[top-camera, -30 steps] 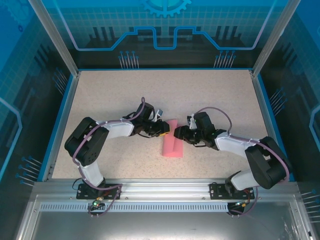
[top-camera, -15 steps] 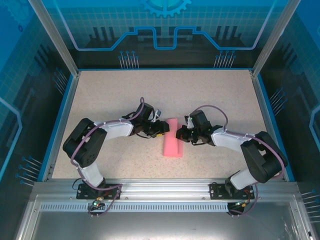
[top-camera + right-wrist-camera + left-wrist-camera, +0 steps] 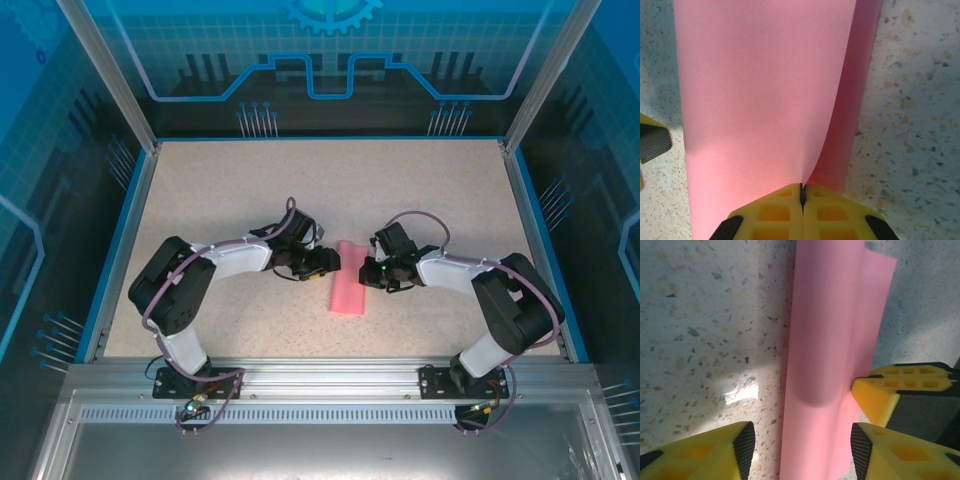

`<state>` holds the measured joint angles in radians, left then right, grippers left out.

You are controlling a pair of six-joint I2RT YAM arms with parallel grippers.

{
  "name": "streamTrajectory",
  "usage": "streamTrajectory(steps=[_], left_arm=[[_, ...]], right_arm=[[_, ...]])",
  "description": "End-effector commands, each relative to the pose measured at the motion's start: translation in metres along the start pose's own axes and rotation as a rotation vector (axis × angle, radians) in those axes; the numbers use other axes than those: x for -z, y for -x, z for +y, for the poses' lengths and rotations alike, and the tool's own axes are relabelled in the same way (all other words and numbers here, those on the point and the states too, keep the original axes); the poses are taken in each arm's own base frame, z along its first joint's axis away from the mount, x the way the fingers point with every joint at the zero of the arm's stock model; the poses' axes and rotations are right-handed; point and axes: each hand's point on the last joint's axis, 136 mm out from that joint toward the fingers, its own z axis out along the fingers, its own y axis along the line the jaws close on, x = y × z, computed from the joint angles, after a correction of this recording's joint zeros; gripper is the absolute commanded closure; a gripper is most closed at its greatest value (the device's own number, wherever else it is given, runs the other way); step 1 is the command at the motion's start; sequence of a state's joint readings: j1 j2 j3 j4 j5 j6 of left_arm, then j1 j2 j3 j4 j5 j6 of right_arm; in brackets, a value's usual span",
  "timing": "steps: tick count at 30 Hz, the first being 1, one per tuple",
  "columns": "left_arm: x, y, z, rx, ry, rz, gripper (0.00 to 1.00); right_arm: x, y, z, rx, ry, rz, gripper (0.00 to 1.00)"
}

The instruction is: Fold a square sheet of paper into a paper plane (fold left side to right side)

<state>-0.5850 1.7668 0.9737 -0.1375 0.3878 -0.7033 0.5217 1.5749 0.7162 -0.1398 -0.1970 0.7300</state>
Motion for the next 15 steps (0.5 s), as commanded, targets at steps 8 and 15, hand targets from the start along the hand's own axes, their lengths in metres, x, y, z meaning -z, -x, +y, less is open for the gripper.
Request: streamTrajectory(steps=[8,15], left_arm=[[-0.023,-0.004,0.005,-0.026,0.088,0.058,0.49],[-0.032,-0.009,0.014,-0.024,0.133,0.080,0.56]], right_arm=[[0.000,0.004,-0.005,0.012,-0.033,0.001,0.96],[0.014,0.010,-0.003,0.029,-0.034,-0.048,0.78]])
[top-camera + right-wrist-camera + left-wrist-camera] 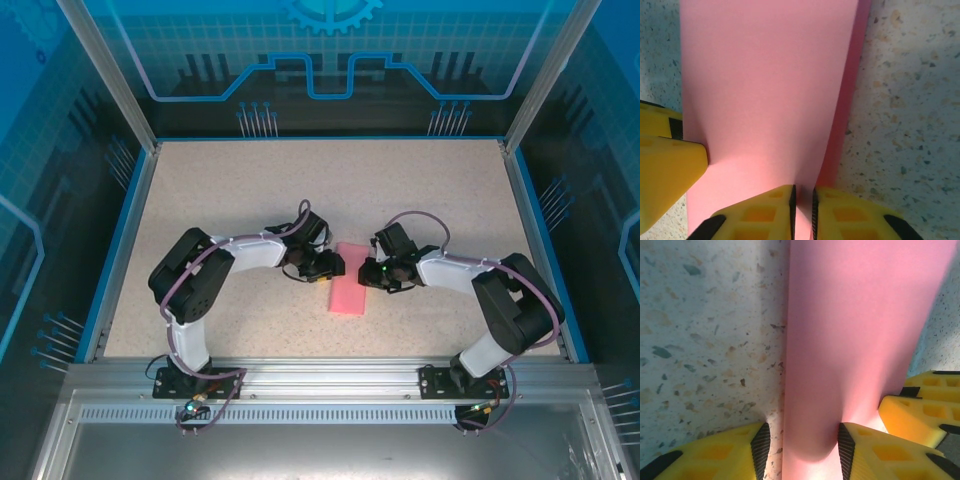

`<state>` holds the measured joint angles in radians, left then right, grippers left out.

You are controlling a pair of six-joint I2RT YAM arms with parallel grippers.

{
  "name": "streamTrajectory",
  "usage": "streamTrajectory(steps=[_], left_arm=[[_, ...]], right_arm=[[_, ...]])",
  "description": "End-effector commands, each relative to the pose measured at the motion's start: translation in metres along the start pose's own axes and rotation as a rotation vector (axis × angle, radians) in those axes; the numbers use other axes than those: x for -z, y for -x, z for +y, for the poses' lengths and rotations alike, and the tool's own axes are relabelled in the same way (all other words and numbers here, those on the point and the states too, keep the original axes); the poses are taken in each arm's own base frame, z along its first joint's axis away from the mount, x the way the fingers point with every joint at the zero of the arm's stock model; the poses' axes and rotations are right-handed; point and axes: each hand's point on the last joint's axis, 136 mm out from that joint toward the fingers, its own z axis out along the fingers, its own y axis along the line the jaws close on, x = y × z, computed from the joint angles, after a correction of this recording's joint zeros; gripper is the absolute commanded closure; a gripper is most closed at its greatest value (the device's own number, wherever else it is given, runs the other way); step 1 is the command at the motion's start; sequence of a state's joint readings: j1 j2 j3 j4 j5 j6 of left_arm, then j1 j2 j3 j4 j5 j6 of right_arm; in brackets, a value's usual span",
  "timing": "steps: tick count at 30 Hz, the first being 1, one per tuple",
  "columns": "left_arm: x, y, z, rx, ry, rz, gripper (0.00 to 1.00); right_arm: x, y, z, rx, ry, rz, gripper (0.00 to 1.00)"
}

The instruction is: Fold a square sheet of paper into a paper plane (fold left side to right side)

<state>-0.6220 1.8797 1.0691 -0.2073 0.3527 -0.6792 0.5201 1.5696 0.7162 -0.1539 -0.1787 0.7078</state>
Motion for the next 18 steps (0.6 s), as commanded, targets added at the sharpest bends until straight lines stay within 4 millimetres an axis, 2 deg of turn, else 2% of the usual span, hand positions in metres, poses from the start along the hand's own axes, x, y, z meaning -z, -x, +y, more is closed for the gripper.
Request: streamTrajectory(steps=[1,4,10,18], left_arm=[[-0.008,-0.006,0.009,-0.009,0.063,0.027,0.56],[-0.012,-0.007,0.012,-0.003,0.074,0.035,0.56],[-0.016,-0.010,0.016,-0.003,0.100,0.047,0.56],[-0.019,-0.012,0.021,0.004,0.149,0.055,0.56]], right_arm=[[0.017,0.011,-0.002,0.014,-0.024,-0.060,0.74],[0.034,0.016,-0.011,0.020,-0.074,-0.113,0.63],[0.066,0.012,-0.038,-0.012,-0.143,-0.201,0.52],[0.089,-0.007,-0.058,-0.064,-0.136,-0.244,0.45]])
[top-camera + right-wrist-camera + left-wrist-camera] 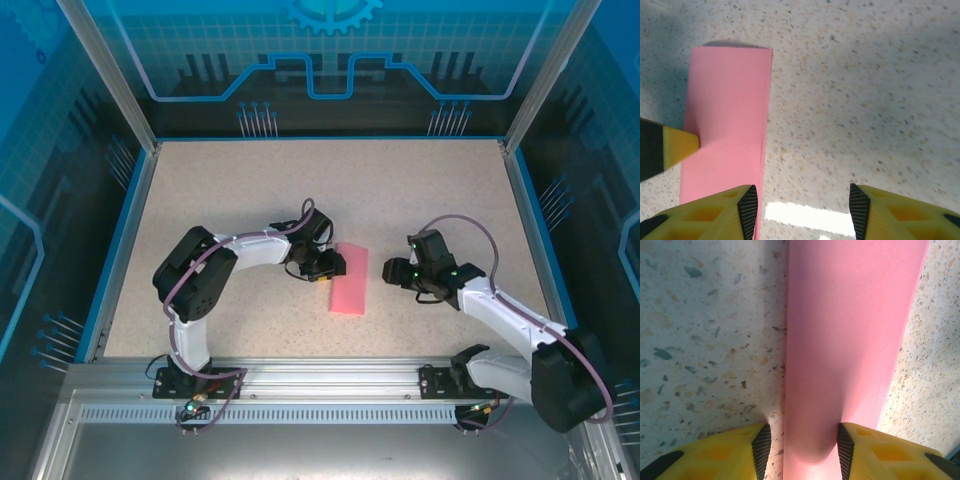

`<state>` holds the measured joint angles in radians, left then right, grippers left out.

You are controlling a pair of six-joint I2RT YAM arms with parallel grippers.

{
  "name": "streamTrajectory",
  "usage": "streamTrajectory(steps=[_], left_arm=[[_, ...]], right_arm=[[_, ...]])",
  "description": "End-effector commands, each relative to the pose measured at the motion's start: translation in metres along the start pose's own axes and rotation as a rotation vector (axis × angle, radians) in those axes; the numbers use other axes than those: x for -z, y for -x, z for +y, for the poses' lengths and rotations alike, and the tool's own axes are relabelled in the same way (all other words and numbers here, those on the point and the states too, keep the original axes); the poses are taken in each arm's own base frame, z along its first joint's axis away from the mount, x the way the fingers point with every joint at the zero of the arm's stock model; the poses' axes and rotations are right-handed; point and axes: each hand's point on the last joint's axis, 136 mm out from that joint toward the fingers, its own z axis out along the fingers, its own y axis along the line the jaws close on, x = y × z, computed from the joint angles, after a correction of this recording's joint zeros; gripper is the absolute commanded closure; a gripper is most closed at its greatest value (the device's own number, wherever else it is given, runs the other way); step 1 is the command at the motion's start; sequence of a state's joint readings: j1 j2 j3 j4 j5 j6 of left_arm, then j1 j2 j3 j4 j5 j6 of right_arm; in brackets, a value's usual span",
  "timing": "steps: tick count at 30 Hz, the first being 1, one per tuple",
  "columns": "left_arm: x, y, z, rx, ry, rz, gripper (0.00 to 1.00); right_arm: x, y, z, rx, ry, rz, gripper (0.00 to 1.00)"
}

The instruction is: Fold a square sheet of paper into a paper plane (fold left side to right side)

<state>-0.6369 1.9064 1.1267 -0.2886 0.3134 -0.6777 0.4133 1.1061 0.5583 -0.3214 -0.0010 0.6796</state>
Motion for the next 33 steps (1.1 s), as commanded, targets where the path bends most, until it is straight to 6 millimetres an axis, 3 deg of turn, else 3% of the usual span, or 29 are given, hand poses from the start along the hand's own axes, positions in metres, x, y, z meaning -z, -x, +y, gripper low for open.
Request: streamTrajectory(steps=[1,15,33], left_arm=[[-0.018,-0.013,0.018,-0.006,0.095,0.040,0.56],[-0.024,-0.017,0.025,0.000,0.183,0.050,0.56],[-0.027,-0.019,0.032,-0.004,0.213,0.048,0.56]], right_arm=[[0.007,-0.013,-0.017,-0.024,-0.037,0.015,0.44],[0.028,-0.023,-0.032,-0.057,-0.026,-0.024,0.40],[0.031,-0.029,-0.028,-0.072,0.013,-0.014,0.36]])
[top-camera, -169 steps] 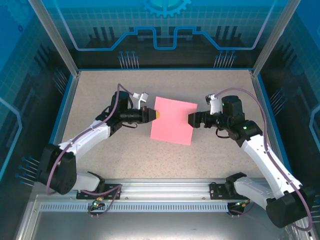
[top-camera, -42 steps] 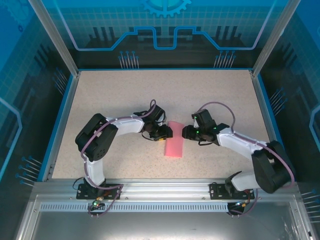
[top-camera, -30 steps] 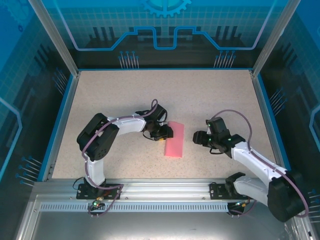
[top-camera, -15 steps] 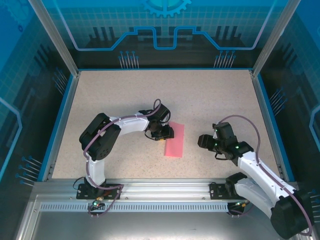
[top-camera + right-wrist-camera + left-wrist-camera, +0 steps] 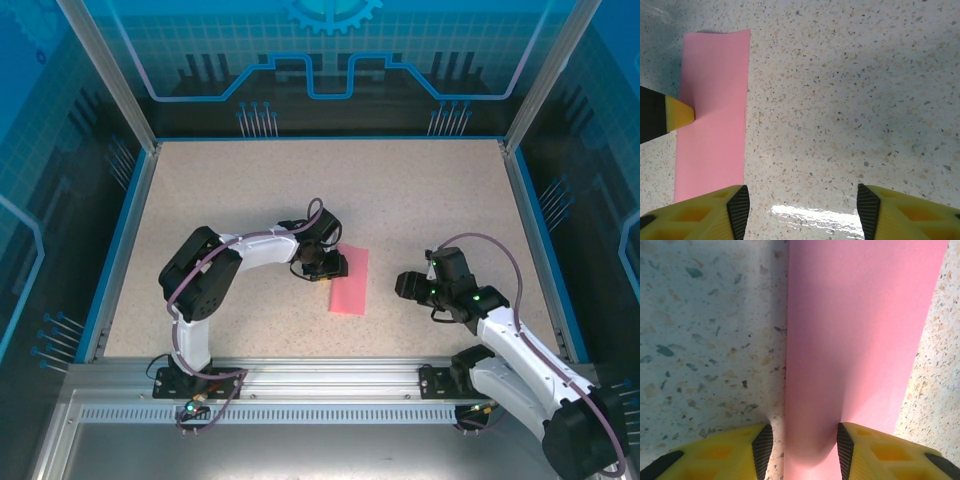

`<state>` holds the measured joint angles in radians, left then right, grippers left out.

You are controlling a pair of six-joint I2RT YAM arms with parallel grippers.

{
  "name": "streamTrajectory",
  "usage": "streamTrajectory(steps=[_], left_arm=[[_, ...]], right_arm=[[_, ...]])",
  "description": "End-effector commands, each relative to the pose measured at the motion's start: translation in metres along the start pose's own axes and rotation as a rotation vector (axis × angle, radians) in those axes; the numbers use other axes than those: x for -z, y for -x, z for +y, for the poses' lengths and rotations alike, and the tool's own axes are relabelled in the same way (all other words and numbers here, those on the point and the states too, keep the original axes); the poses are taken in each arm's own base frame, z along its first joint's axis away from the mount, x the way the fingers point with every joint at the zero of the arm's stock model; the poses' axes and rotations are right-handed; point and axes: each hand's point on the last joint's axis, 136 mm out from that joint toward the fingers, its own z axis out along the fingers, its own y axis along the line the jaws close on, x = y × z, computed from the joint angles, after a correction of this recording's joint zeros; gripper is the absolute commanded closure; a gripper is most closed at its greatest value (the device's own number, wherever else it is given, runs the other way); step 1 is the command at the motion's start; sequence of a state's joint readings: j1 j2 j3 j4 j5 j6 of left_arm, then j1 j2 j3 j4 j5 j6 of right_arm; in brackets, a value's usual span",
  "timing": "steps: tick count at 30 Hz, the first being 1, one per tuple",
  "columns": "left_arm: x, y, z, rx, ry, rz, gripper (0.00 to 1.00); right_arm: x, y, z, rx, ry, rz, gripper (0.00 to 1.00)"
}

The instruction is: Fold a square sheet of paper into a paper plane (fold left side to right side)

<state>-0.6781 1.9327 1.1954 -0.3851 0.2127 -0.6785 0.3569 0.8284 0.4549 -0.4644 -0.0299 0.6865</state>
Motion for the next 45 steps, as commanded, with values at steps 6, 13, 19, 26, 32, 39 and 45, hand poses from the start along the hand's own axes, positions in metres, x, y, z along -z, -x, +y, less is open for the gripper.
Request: streamTrajectory(steps=[6,13,19,26,32,39,45], left_arm=[[-0.028,-0.018,0.026,0.012,0.105,0.068,0.55],[-0.031,-0.019,0.026,0.028,0.112,0.078,0.55],[-0.034,-0.020,0.025,0.027,0.120,0.085,0.55],[-0.035,-0.020,0.026,0.024,0.127,0.089,0.55],[-0.034,-0.020,0.027,0.017,0.133,0.088,0.55],[-0.034,-0.022,0.029,0.013,0.145,0.093,0.55],[-0.035,-0.021,0.029,0.014,0.147,0.091,0.55]], right_arm=[[-0.002,-0.004,0.002,-0.033,0.032,0.016,0.24],[-0.004,-0.002,0.005,-0.051,0.056,0.015,0.03],[-0.005,-0.004,0.005,-0.050,0.057,0.025,0.01],[-0.007,-0.002,0.007,-0.047,0.059,0.034,0.01],[-0.012,0.002,0.023,-0.054,0.131,0.049,0.07],[-0.030,0.011,0.059,-0.138,0.310,0.089,0.55],[-0.054,0.014,0.081,-0.136,0.347,0.146,0.92]])
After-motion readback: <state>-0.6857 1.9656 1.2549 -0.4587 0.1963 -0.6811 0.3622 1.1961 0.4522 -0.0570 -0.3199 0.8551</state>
